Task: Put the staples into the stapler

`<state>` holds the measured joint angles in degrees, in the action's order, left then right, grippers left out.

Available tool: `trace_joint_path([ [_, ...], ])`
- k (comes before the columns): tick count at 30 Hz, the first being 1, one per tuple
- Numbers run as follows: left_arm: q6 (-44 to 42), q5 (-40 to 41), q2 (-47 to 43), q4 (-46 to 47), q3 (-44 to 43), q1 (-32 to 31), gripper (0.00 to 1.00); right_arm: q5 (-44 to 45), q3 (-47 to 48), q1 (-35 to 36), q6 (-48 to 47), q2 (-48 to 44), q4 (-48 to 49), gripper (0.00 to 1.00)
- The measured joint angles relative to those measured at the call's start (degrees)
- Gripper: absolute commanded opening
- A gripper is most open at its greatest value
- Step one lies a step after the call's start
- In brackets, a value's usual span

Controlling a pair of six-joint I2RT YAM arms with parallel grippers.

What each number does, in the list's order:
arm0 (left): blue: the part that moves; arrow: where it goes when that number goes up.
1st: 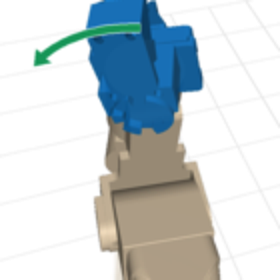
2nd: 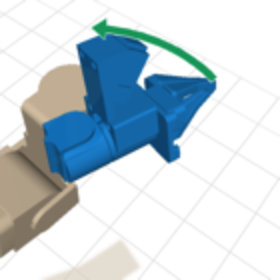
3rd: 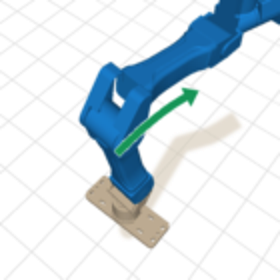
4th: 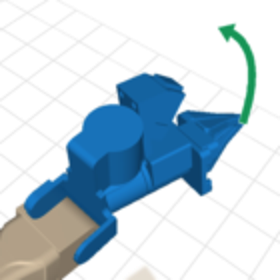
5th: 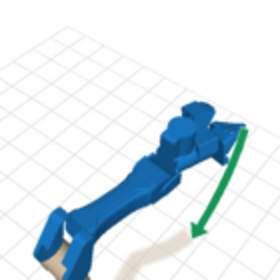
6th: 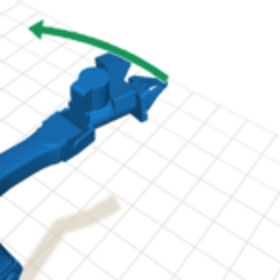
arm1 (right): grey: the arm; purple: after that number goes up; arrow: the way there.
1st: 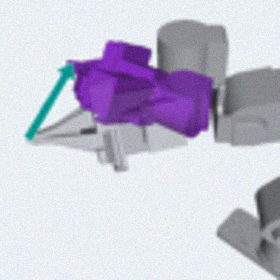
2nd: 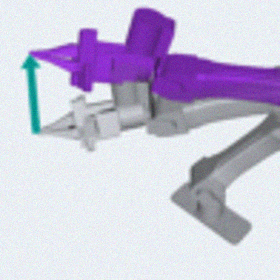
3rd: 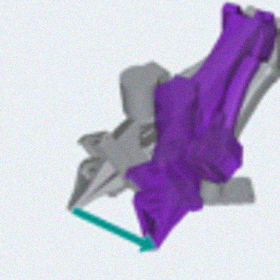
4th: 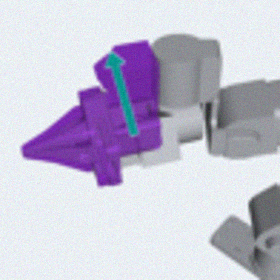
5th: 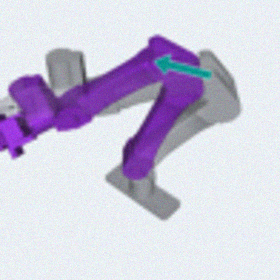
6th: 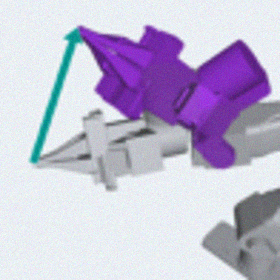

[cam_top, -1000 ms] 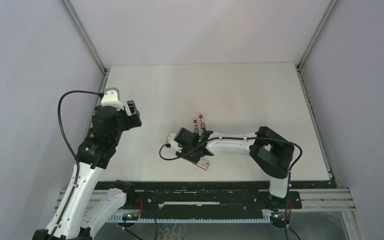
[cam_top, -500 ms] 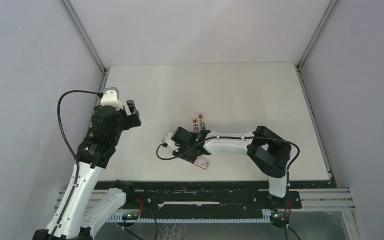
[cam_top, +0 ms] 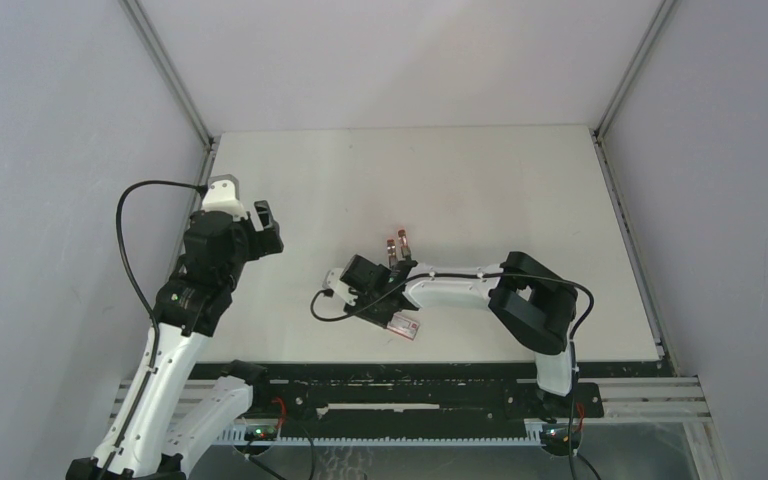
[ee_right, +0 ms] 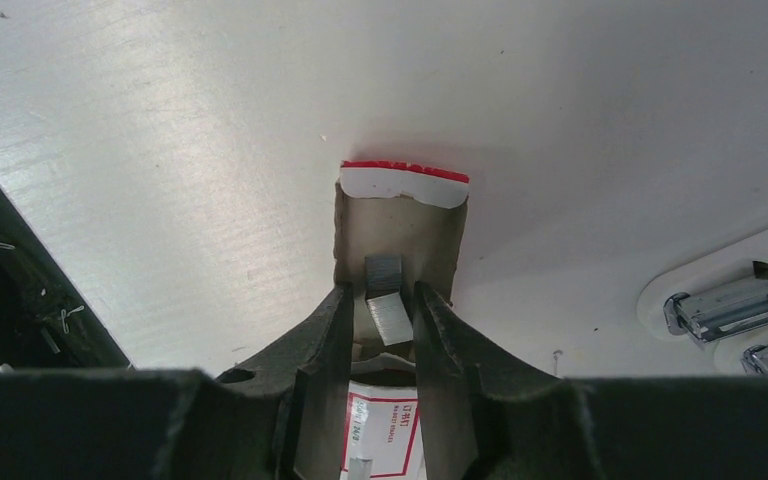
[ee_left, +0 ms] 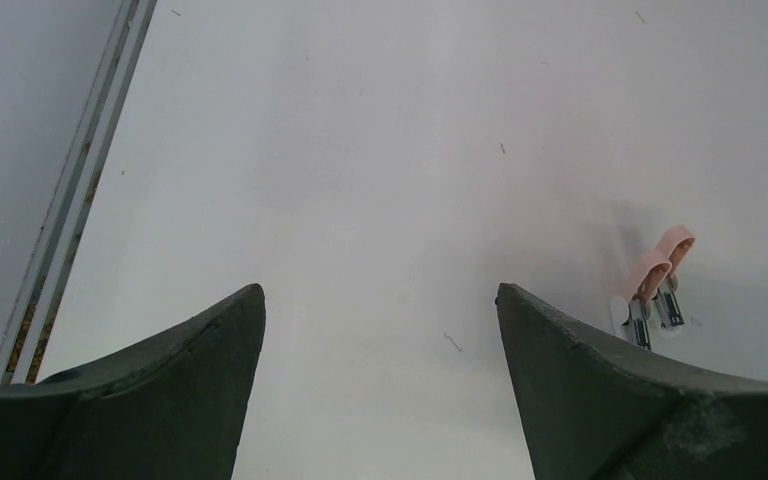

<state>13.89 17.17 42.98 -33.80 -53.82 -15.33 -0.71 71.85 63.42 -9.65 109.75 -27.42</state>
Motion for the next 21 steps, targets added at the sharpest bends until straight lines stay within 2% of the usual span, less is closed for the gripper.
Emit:
trace_joint_path([
  [5, 0.00, -0.04, 0.02, 0.00, 0.00, 0.00, 0.89, -0.09, 0.00, 0.02, 0.13, 0.00, -0.37, 0.14],
  [12, 0.00, -0.33, 0.00, 0.00, 0.00, 0.00, 0.89, 0.02, 0.00, -0.66, 2.38, -0.70, -0.87, 0.13],
  [21, 0.02, -0.87, 0.00, 0.02, 0.00, 0.11, 0.89, 0.37, 0.00, -2.89, 9.86, -6.91, -1.38, 0.12],
])
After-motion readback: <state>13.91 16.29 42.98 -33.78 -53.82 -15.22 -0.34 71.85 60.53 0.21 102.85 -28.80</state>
